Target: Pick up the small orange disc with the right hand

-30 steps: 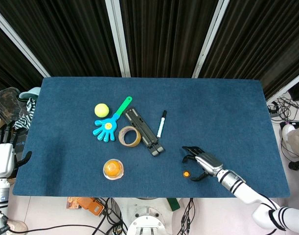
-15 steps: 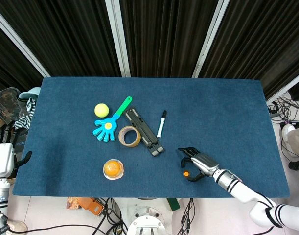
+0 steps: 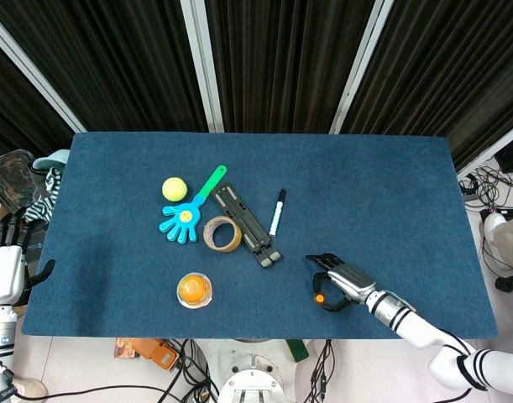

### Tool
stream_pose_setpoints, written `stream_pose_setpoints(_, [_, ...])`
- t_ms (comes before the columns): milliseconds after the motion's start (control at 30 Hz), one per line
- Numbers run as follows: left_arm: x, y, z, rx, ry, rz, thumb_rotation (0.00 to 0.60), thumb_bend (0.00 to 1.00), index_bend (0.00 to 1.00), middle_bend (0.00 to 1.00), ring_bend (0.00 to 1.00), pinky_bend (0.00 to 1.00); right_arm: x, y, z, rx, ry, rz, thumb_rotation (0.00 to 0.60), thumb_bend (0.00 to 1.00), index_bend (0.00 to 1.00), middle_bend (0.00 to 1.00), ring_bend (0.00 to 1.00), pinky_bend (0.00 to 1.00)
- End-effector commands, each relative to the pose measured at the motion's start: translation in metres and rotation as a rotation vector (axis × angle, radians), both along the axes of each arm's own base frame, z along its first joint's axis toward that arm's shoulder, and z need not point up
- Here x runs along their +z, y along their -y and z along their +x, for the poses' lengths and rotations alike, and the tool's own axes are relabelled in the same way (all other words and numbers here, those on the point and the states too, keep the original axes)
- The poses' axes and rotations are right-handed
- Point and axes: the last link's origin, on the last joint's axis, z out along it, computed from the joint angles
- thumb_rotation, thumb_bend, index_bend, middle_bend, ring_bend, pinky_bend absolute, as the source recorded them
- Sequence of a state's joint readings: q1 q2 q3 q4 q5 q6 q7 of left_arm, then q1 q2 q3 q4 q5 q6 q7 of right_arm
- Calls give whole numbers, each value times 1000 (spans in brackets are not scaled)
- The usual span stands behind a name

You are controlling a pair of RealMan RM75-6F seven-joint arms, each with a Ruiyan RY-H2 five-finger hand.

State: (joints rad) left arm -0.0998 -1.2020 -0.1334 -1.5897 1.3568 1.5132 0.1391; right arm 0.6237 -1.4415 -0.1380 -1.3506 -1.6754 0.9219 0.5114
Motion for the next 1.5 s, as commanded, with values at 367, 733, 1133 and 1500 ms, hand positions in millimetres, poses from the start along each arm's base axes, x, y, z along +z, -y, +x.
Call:
stream_pose_setpoints(367, [0,0,0,-1,1,-2,600,215,187,28,5,173,1,1,1,1,-30,1,600,376,518,5,77,33])
stream_pose_setpoints(733, [0,0,1,-2,2,-3,600,215,186,28,5,173,-4,2,4,8,-42,15,600,376,512,5,78,33])
stream_pose_setpoints(1133, [0,0,1,-5,7,-5,600,216,187,28,8,173,-3,3,9,19,-41,14,600,452,598,5,84,44])
stream_pose_setpoints(1500, [0,0,1,-9,5,-2,600,215,187,23,8,173,27,21,28,49,21,-81,600,483,606,5,85,52])
